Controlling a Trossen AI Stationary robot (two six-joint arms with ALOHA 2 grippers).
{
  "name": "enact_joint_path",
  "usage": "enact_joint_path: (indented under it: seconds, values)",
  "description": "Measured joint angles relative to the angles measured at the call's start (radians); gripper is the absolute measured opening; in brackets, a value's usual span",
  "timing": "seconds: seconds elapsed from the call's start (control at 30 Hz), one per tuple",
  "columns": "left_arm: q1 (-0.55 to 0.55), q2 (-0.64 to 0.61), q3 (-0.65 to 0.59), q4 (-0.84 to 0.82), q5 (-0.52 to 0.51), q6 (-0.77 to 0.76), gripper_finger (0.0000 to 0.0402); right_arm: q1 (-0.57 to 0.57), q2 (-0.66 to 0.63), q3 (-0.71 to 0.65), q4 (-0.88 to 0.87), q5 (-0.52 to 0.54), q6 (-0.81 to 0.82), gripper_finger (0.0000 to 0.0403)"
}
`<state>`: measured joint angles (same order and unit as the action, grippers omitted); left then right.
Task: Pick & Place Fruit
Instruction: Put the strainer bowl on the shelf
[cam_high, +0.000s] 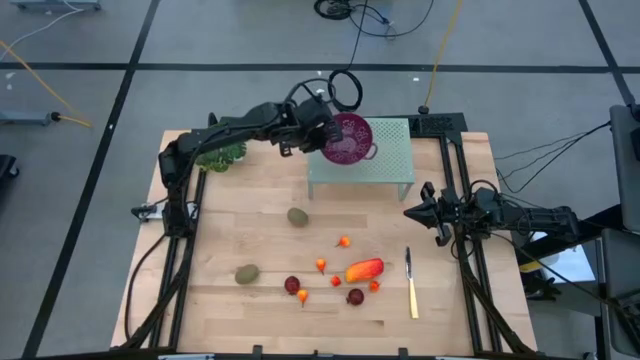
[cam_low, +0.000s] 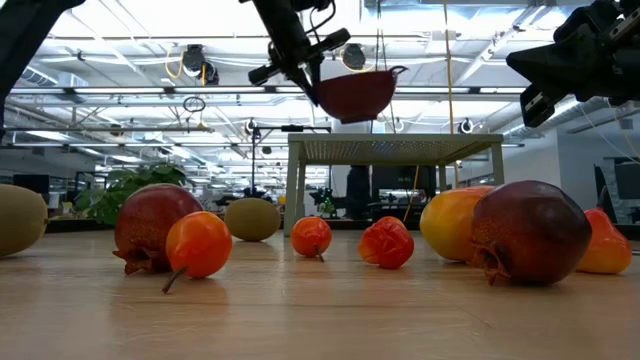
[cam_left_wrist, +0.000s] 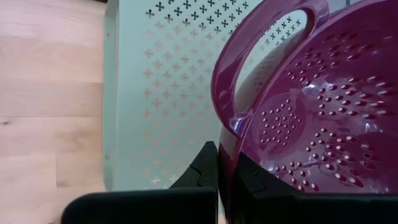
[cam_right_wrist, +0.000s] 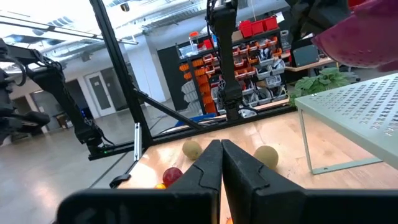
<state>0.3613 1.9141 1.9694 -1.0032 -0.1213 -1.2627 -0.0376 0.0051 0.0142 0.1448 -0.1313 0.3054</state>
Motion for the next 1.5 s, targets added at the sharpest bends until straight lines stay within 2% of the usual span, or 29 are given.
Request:
enact_joint_path:
  seconds: [0.4,0.63,1.5]
  values:
    - [0.005,0.015,-0.001,-0.084,-0.021,-0.059,0.0,0.0,0.0,0.0,0.0,0.0,0.0,0.0004]
    - [0.01,0.038,0.0,-0.07,-0.027,-0.075,0.0,0.0,0.0,0.0,0.0,0.0,0.0,0.0004]
    - [0.038,0.041,0.0,-0.108,0.043,-0.068,0.0002,0.0,0.0,0.0,0.0,0.0,0.0,0.0004]
